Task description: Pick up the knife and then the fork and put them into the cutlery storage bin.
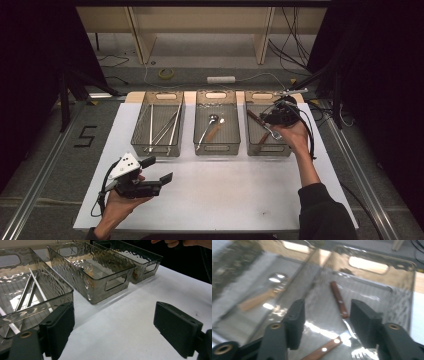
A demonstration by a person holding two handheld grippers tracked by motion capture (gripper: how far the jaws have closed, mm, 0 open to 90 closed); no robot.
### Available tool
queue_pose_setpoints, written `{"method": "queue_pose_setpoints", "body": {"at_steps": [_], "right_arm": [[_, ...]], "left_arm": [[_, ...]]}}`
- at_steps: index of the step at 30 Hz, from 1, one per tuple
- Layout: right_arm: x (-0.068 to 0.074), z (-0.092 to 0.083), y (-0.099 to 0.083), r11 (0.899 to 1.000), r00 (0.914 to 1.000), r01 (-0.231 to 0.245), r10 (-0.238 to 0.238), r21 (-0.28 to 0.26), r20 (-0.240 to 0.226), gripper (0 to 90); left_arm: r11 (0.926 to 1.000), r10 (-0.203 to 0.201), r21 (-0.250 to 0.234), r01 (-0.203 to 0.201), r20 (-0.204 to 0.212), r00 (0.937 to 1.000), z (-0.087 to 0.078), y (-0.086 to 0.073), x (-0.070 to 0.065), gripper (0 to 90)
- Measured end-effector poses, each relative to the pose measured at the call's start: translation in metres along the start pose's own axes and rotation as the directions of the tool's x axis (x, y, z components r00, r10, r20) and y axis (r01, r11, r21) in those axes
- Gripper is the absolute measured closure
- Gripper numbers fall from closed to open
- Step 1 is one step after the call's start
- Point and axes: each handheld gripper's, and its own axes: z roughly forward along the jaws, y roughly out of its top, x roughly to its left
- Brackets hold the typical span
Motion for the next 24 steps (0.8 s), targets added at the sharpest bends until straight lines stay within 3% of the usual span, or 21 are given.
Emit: {"method": "queue_pose_setpoints", "body": {"at_steps": [6,11,24], "right_arm": [[0.024,-0.018,-0.011,0.998,0.9960,0.041,-0.045,-0.057,-0.078,37.4],[0.042,-0.031,-0.027,0.991,0.9832,0.030,-0.052,-0.127,-0.175,34.7],[0.074,-0.046,-0.070,0.976,0.9621,0.042,-0.097,-0.213,-0.255,30.6]], "left_arm": [[1.0000,-0.004,0.000,0.004,0.002,1.0000,0.000,0.000,0.000,16.5],[0.9999,-0.014,0.000,0.014,0.005,0.9999,-0.001,0.000,0.002,16.6],[0.9998,-0.020,0.006,0.020,0.009,0.9998,0.002,0.001,0.001,16.5]]}}
